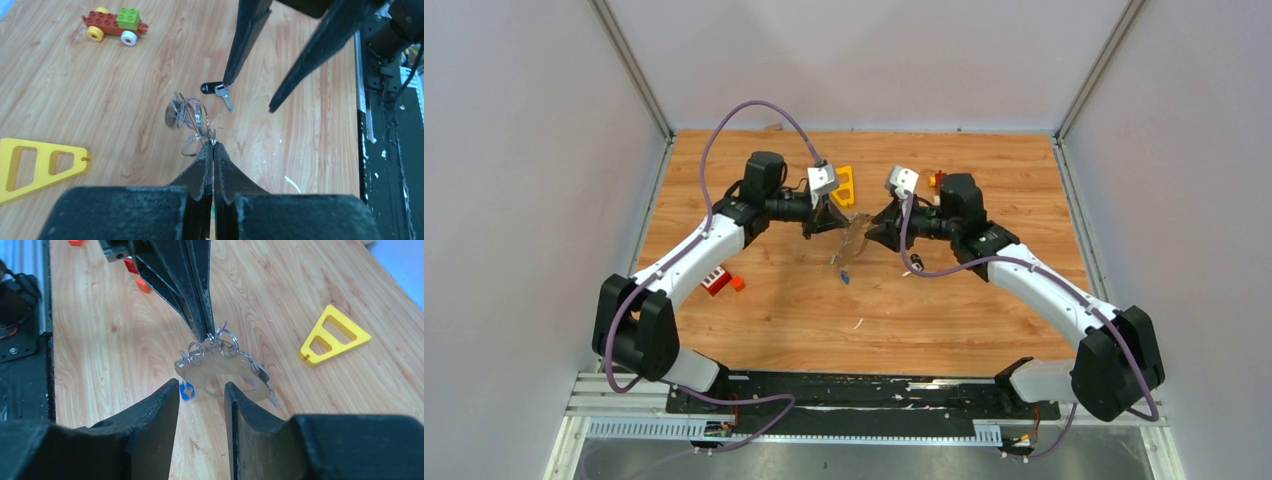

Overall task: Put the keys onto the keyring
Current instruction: Adjust the keyring.

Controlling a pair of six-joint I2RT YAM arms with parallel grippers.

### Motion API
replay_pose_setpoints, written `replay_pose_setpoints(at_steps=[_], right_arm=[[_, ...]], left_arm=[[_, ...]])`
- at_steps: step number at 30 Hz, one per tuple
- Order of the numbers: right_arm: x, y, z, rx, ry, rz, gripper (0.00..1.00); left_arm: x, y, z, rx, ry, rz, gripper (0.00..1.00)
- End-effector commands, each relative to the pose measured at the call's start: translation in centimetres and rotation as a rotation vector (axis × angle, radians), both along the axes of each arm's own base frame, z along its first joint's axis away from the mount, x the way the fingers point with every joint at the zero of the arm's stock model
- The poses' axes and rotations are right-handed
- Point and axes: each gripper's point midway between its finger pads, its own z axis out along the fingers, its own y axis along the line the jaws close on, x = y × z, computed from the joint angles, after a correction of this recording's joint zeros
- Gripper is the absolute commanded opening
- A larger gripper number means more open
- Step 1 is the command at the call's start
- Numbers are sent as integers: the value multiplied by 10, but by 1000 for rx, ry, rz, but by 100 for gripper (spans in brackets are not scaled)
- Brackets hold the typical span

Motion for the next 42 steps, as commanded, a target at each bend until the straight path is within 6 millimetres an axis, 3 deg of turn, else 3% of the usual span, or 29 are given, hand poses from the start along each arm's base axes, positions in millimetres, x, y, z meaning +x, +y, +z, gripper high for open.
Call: replay_pose_setpoints(at_steps=[1, 9, 19, 30, 42], right_arm=[[-23, 6, 47, 101, -125, 191, 38], [-46, 12, 45, 117, -109, 345, 32], [-51, 13, 35, 103, -77, 388, 26], [-60, 14, 31, 102, -67, 451, 15], [-56, 14, 26, 87, -59, 439, 15]], left_arm=[[-16, -2, 23, -33, -98, -120, 0], [-38, -8, 24, -55, -112, -188, 0], [-59, -14, 28, -32, -144, -232, 0], [-58, -13, 30, -22, -162, -218, 0], [-67, -14, 28, -33, -174, -268, 0]])
